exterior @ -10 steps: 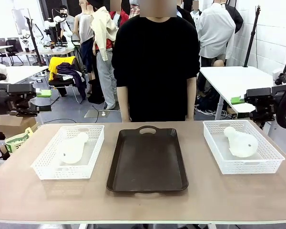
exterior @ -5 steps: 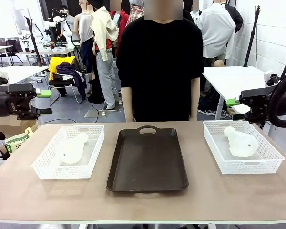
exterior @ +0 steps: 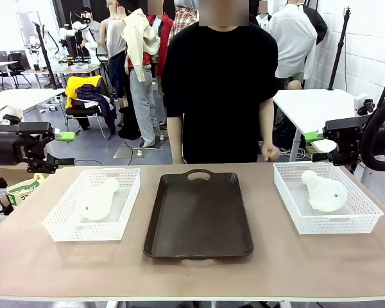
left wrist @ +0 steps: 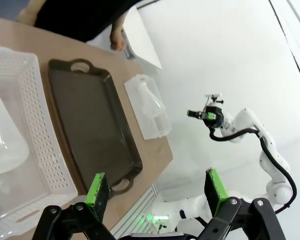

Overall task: Prepare the laboratory tools.
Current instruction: Pick up the Big flask that the person points to.

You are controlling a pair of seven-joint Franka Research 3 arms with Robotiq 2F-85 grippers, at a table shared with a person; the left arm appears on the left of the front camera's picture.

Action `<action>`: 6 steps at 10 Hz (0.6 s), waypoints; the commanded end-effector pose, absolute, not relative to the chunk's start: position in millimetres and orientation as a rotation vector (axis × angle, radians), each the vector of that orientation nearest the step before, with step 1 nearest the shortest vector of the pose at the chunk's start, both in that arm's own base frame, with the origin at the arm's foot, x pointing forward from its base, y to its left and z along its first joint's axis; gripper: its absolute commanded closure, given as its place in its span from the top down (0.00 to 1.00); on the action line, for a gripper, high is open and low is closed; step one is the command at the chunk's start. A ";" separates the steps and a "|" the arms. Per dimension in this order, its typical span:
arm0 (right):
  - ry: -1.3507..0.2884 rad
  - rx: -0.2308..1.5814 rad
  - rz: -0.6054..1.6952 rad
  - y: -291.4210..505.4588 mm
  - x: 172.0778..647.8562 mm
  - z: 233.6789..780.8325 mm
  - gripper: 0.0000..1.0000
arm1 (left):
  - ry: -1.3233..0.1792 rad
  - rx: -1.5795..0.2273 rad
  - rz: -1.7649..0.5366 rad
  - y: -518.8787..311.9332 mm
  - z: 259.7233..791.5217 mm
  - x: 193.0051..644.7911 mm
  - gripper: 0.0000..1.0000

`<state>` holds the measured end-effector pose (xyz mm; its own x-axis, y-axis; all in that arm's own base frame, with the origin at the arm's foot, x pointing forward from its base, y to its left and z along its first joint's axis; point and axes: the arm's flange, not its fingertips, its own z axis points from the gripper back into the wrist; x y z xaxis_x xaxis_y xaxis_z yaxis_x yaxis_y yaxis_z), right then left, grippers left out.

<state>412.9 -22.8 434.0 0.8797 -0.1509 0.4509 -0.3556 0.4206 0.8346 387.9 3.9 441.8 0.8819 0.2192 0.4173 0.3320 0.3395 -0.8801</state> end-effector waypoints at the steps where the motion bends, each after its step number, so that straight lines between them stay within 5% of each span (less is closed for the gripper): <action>1: -0.486 1.184 0.120 -23.7 420.4 436.9 1.00 | -0.457 -1.272 -0.086 7.0 438.1 373.0 1.00; 6: -0.488 1.168 0.139 -23.3 412.8 431.6 1.00 | -0.435 -1.294 -0.086 5.1 438.6 379.5 1.00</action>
<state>413.1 -22.1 430.5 0.8890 -0.1397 0.4361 -0.3521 0.4005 0.8460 377.2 6.3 437.9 0.9226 0.1794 0.3415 0.2871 0.2721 -0.9184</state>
